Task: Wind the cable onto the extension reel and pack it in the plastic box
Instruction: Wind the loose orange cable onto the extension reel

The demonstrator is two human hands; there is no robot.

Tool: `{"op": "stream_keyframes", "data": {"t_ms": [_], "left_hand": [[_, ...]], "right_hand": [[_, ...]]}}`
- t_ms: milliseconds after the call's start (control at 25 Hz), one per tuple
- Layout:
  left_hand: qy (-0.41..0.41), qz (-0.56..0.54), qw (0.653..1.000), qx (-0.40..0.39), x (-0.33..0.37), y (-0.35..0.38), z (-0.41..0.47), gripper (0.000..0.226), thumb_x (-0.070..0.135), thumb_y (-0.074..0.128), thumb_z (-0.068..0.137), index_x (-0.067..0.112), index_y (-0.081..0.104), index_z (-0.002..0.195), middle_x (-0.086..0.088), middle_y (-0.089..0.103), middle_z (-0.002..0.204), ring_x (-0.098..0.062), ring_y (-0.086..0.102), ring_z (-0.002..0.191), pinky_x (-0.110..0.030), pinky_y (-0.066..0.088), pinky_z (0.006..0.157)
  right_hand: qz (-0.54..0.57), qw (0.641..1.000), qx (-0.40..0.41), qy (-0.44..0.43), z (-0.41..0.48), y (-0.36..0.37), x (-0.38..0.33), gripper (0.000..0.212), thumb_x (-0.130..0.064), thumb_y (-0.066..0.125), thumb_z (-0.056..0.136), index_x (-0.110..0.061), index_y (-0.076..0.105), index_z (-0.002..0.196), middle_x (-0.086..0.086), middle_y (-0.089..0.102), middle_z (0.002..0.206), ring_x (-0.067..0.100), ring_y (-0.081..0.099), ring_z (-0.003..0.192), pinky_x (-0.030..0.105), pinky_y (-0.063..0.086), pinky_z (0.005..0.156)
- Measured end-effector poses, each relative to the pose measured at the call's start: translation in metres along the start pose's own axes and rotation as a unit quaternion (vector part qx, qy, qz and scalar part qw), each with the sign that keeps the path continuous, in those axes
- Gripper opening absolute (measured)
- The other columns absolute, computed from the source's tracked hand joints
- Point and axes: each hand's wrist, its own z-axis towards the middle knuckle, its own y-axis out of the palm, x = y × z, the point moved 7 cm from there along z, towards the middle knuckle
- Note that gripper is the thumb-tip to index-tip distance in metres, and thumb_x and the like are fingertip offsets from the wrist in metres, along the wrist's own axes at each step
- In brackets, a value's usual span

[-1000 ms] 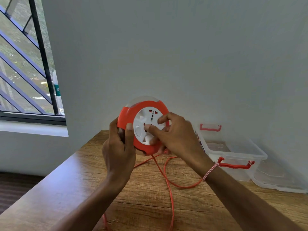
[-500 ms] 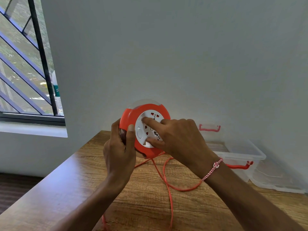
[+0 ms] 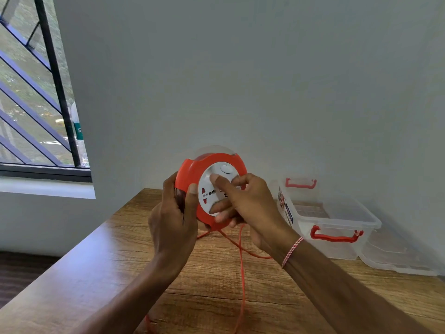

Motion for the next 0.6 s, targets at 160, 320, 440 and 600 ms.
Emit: {"op": "stream_keyframes", "data": {"t_ms": [160, 320, 440, 600], "left_hand": [[-0.045, -0.021, 0.999, 0.015, -0.009, -0.003, 0.005, 0.049, 0.071, 0.033, 0.100, 0.034, 0.046, 0.130, 0.029, 0.060, 0.080, 0.013, 0.069, 0.077, -0.024, 0.060, 0.057], [-0.051, -0.031, 0.998, 0.022, -0.005, -0.008, 0.007, 0.035, 0.075, 0.031, 0.098, 0.052, 0.042, 0.123, 0.026, 0.064, 0.073, 0.007, 0.070, 0.074, -0.021, 0.059, 0.054], [-0.054, -0.036, 0.998, 0.012, -0.002, -0.006, 0.006, 0.027, 0.075, 0.032, 0.098, 0.060, 0.036, 0.120, 0.040, 0.066, 0.087, 0.005, 0.071, 0.074, -0.019, 0.059, 0.052], [-0.046, -0.032, 0.998, -0.004, -0.002, -0.002, 0.003, 0.031, 0.074, 0.032, 0.099, 0.054, 0.041, 0.121, 0.041, 0.065, 0.091, 0.003, 0.071, 0.075, -0.023, 0.061, 0.052]], "right_hand": [[-0.406, 0.872, 0.087, -0.261, -0.006, -0.013, -0.045, 0.049, -0.064, 0.069, 0.085, -0.024, 0.064, 0.113, -0.002, 0.079, 0.088, 0.011, 0.074, 0.062, 0.024, 0.060, 0.057], [-0.595, 0.643, 0.032, -0.482, -0.024, 0.009, -0.062, 0.052, -0.052, 0.068, 0.093, -0.023, 0.058, 0.135, 0.004, 0.077, 0.108, 0.024, 0.074, 0.068, 0.027, 0.055, 0.058], [-0.639, 0.590, 0.010, -0.494, -0.024, 0.015, -0.054, 0.064, -0.058, 0.065, 0.092, -0.026, 0.052, 0.146, 0.006, 0.078, 0.111, 0.025, 0.075, 0.068, 0.027, 0.055, 0.057], [-0.613, 0.621, 0.024, -0.489, -0.023, 0.014, -0.049, 0.065, -0.057, 0.068, 0.091, -0.023, 0.055, 0.144, 0.009, 0.079, 0.107, 0.026, 0.076, 0.070, 0.030, 0.059, 0.064]]}}
